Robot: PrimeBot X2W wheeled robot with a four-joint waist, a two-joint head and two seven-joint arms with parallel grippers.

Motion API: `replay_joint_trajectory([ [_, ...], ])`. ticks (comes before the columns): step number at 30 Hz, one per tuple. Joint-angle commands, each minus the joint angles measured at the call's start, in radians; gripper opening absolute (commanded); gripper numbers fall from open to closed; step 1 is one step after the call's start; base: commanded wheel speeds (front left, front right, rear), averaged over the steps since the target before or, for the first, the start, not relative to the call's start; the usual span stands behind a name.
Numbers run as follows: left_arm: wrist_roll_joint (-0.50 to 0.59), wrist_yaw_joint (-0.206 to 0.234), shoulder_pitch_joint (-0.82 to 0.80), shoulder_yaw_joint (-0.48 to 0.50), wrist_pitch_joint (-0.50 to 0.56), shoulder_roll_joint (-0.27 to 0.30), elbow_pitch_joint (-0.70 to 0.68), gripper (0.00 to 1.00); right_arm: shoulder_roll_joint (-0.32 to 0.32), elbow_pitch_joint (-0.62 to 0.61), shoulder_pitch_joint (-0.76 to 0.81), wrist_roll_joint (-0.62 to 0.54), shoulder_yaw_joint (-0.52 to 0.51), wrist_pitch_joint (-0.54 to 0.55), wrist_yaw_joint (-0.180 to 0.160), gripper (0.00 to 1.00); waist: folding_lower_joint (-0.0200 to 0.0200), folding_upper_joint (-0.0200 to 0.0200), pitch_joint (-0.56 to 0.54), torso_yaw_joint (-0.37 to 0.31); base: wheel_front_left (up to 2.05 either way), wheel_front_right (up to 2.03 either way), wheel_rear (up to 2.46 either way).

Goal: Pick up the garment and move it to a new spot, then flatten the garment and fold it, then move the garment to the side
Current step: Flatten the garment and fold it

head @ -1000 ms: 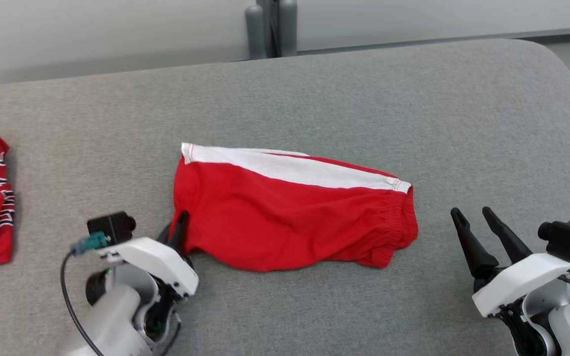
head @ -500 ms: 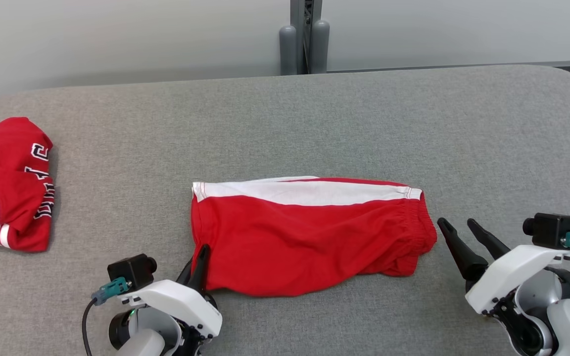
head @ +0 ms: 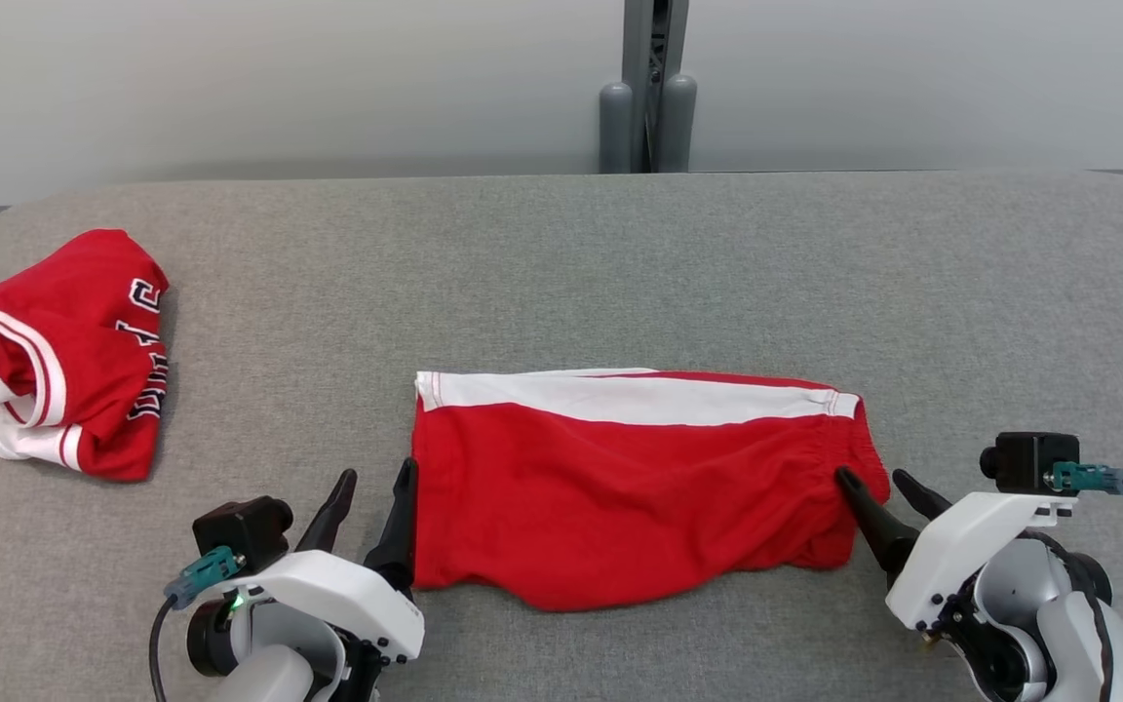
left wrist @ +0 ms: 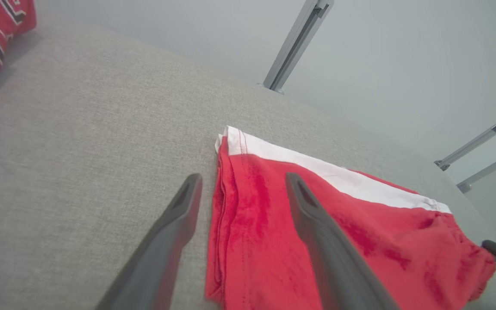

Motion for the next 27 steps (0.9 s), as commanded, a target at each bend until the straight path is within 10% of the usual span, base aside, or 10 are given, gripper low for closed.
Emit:
replay_joint_trajectory([
  [1, 0.014, 0.010, 0.014, 0.005, -0.006, 0.012, -0.016, 1.00, 0.001, 0.022, -0.009, -0.017, -0.015, 0.005, 0.000, 1.00, 0.0000, 0.0000, -0.006, 0.017, 0.00, 0.00, 0.00],
  [21, 0.027, 0.062, 0.086, 0.032, -0.012, 0.055, -0.163, 1.00, 0.069, 0.227, -0.051, -0.059, -0.138, 0.064, 0.000, 1.00, 0.0000, 0.0000, -0.007, 0.134, 0.00, 0.00, 0.00],
  [23, 0.026, 0.064, 0.090, 0.034, -0.013, 0.057, -0.167, 1.00, 0.069, 0.232, -0.051, -0.057, -0.131, 0.056, 0.000, 0.49, 0.0000, 0.0000, -0.006, 0.135, 0.00, 0.00, 0.00],
  [27, 0.023, 0.071, 0.093, 0.039, -0.013, 0.061, -0.174, 1.00, 0.067, 0.238, -0.060, -0.032, -0.133, 0.028, 0.000, 0.00, 0.0000, 0.0000, -0.006, 0.132, 0.00, 0.00, 0.00],
])
